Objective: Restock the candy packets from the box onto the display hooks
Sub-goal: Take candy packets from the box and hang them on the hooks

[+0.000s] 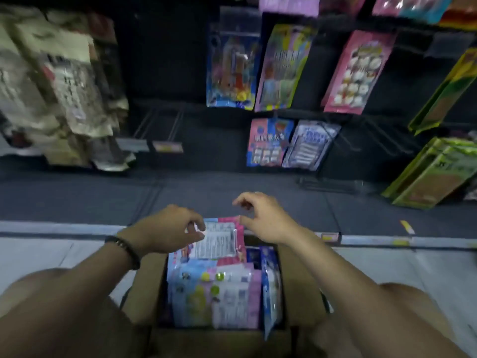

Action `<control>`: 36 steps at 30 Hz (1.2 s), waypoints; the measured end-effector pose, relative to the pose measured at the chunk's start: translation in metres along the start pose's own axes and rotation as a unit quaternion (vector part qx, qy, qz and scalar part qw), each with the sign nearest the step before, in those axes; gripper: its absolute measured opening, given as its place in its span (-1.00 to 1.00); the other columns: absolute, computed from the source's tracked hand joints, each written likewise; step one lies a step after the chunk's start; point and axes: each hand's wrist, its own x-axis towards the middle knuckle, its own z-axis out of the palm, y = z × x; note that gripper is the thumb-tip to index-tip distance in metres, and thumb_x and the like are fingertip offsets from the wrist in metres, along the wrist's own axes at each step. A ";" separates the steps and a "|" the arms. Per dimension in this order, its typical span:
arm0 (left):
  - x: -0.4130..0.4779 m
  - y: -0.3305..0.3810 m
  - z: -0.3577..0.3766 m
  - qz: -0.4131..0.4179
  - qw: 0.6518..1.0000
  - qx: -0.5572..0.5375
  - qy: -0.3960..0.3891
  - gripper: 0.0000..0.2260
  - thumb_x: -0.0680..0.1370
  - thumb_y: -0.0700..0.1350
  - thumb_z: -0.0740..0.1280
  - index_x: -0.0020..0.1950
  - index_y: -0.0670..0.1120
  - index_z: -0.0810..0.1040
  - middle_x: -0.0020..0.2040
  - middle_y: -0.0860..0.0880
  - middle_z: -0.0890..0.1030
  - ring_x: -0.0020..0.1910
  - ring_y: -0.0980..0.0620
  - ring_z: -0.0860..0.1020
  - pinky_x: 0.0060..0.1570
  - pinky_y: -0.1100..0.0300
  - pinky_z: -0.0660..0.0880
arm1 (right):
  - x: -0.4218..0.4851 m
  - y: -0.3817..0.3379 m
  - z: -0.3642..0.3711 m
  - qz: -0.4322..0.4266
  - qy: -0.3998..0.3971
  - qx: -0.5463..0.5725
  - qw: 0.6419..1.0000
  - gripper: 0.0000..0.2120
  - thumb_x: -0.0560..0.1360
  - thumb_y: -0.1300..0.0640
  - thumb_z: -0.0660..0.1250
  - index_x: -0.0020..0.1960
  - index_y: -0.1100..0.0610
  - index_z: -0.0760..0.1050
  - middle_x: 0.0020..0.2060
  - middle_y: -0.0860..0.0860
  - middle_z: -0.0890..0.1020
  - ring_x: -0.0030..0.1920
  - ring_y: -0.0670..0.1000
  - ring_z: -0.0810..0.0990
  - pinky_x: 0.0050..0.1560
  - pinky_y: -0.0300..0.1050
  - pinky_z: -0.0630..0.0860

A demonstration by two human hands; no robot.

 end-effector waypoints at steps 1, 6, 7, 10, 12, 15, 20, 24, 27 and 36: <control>0.001 -0.004 0.016 -0.005 1.000 0.001 -0.009 -0.82 0.64 0.13 0.37 0.19 0.12 0.63 0.06 0.15 0.69 -0.05 0.17 0.54 -0.09 0.33 0.36 | -0.005 0.013 0.023 0.018 -0.015 0.005 1.000 -0.73 0.58 0.12 0.49 0.26 0.06 0.60 0.14 0.02 0.61 0.10 -0.03 0.58 0.13 -0.23 0.45; 0.001 -0.031 0.084 -0.052 0.988 0.051 -0.135 -0.72 0.61 0.13 0.40 0.29 0.09 0.62 0.23 0.06 0.65 0.24 0.00 0.58 0.20 0.18 0.45 | -0.034 0.059 0.119 0.086 -0.112 -0.046 0.989 -0.64 0.52 -0.01 0.53 0.28 0.01 0.59 0.18 0.01 0.57 0.20 0.05 0.58 0.23 -0.08 0.51; 0.000 -0.034 0.087 -0.059 0.985 0.043 -0.155 -0.69 0.61 0.15 0.41 0.31 0.08 0.62 0.23 0.07 0.62 0.26 0.02 0.57 0.22 0.20 0.43 | -0.035 0.063 0.129 0.086 -0.135 -0.052 0.986 -0.59 0.51 -0.05 0.54 0.31 -0.01 0.58 0.24 0.02 0.56 0.26 0.07 0.57 0.29 0.00 0.52; -0.001 -0.041 0.089 -0.094 0.976 0.016 -0.196 -0.57 0.62 0.21 0.36 0.43 0.05 0.54 0.43 0.02 0.54 0.37 -0.01 0.51 0.32 0.14 0.41 | -0.037 0.065 0.145 0.095 -0.171 -0.081 0.977 -0.52 0.53 -0.06 0.53 0.39 0.00 0.52 0.33 0.05 0.54 0.32 0.11 0.55 0.31 0.08 0.53; -0.003 -0.039 0.087 -0.109 0.967 0.033 -0.229 -0.52 0.65 0.21 0.31 0.50 0.00 0.47 0.54 -0.01 0.44 0.46 -0.05 0.44 0.39 0.10 0.36 | -0.041 0.067 0.154 0.100 -0.197 -0.132 0.966 -0.49 0.54 -0.11 0.49 0.43 -0.01 0.49 0.35 0.06 0.54 0.33 0.14 0.55 0.30 0.10 0.55; -0.005 -0.033 0.086 -0.111 0.960 0.036 -0.256 -0.51 0.66 0.22 0.29 0.52 0.01 0.45 0.53 -0.03 0.45 0.43 -0.07 0.46 0.39 0.06 0.42 | -0.048 0.077 0.171 0.111 -0.233 -0.140 0.956 -0.47 0.59 -0.14 0.41 0.51 -0.03 0.44 0.38 0.09 0.57 0.33 0.16 0.57 0.28 0.08 0.55; -0.009 -0.025 0.093 -0.102 0.953 0.023 -0.284 -0.55 0.66 0.22 0.27 0.44 -0.02 0.55 0.43 -0.02 0.54 0.37 -0.06 0.50 0.27 0.11 0.44 | -0.051 0.088 0.183 0.162 -0.228 -0.057 0.958 -0.65 0.68 0.03 0.32 0.45 -0.01 0.55 0.36 0.12 0.61 0.28 0.15 0.61 0.20 -0.09 0.51; -0.009 -0.031 0.099 -0.141 0.935 0.012 -0.326 -0.57 0.64 0.26 0.26 0.05 -0.05 0.72 0.07 -0.04 0.73 0.00 -0.06 0.65 -0.09 0.19 0.49 | -0.037 0.084 0.159 0.141 -0.194 0.004 0.971 -0.86 0.67 0.01 0.36 0.06 -0.01 0.70 -0.04 -0.06 0.69 -0.07 -0.02 0.65 -0.12 -0.14 0.48; -0.012 -0.037 0.095 -0.161 0.938 0.038 -0.306 -0.56 0.63 0.30 0.25 -0.18 -0.03 0.58 -0.21 0.00 0.60 -0.21 -0.02 0.53 -0.12 0.11 0.49 | -0.023 0.077 0.123 0.126 -0.098 0.032 0.987 -0.80 0.64 0.02 0.40 -0.15 0.01 0.64 -0.22 -0.05 0.68 -0.17 -0.03 0.63 -0.09 -0.05 0.51; -0.006 -0.001 0.063 -0.188 0.909 -0.371 -0.024 -0.41 0.57 0.42 0.24 0.52 0.16 0.43 0.24 -0.04 0.61 -0.07 -0.03 0.75 -0.07 0.05 0.71 | -0.025 0.038 0.088 0.036 0.130 0.055 0.989 -0.67 0.66 -0.23 0.25 0.12 -0.06 0.68 -0.27 0.00 0.67 -0.31 0.02 0.58 -0.21 -0.10 0.55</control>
